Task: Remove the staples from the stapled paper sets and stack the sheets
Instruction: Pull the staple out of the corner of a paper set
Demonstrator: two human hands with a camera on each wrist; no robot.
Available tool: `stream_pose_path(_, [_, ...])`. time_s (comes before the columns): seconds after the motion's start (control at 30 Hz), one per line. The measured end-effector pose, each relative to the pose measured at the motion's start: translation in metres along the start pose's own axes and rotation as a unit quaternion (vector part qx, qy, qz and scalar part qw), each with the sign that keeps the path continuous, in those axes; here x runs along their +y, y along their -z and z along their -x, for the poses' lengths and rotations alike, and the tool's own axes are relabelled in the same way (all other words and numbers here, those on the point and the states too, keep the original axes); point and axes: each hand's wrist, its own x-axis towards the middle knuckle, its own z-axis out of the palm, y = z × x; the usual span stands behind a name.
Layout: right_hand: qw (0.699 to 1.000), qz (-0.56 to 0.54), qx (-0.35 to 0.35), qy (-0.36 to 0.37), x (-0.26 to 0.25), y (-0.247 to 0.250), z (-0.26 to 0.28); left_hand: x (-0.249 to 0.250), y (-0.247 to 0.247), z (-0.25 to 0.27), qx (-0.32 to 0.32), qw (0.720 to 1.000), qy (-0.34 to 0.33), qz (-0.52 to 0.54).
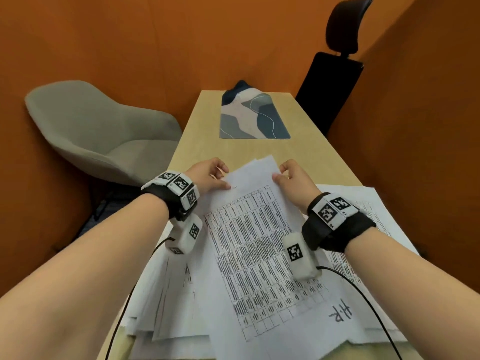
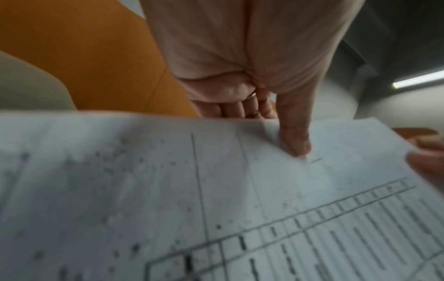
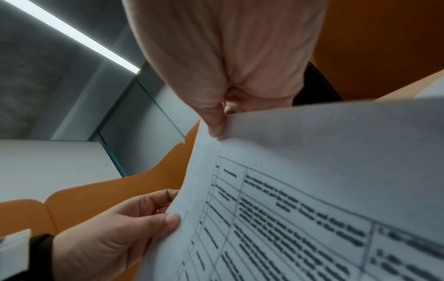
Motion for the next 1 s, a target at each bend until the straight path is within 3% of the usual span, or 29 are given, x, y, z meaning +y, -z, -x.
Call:
stream_pose_path(0.1, [0.998,0.026,-0.042,-0.028,0.000,0.005,0.008,0.012,0.008,0.019,-0.029,0.999,-0.007,0.018])
stream_pose_path(0.3, [0.970,0.162,-0.166,-0.065,-0.002,0.033,0.031,0.014,0.006,0.056,0.014,0.996,0.018,0.089])
stream_pose_path(0.5, [0.972,0.183,-0.131,-0.070,0.008,0.046,0.047,0.018,-0.027,0.091,0.025,0.977,0.074,0.197])
stream_pose_path(0.63, [0.969,0.226,-0.084,-0.061,0.021,0.047,0.053,0.020,-0.047,0.104,0.033,0.976,0.087,0.197])
stream_pose_path(0.8, [0.895,0.420,-0.078,-0.126,0.055,0.070,0.060,0.014,-0.062,0.106,0.066,0.985,0.112,0.117])
stream_pose_path(0.9, [0.879,0.431,-0.110,-0.170,0.061,0.072,0.063,0.018,-0.066,0.105,0.088,0.988,0.109,0.064])
stream_pose_path(1.0, [0.876,0.434,-0.092,-0.186,0.066,0.068,0.058,0.020,-0.069,0.106,0.092,0.987,0.117,0.065])
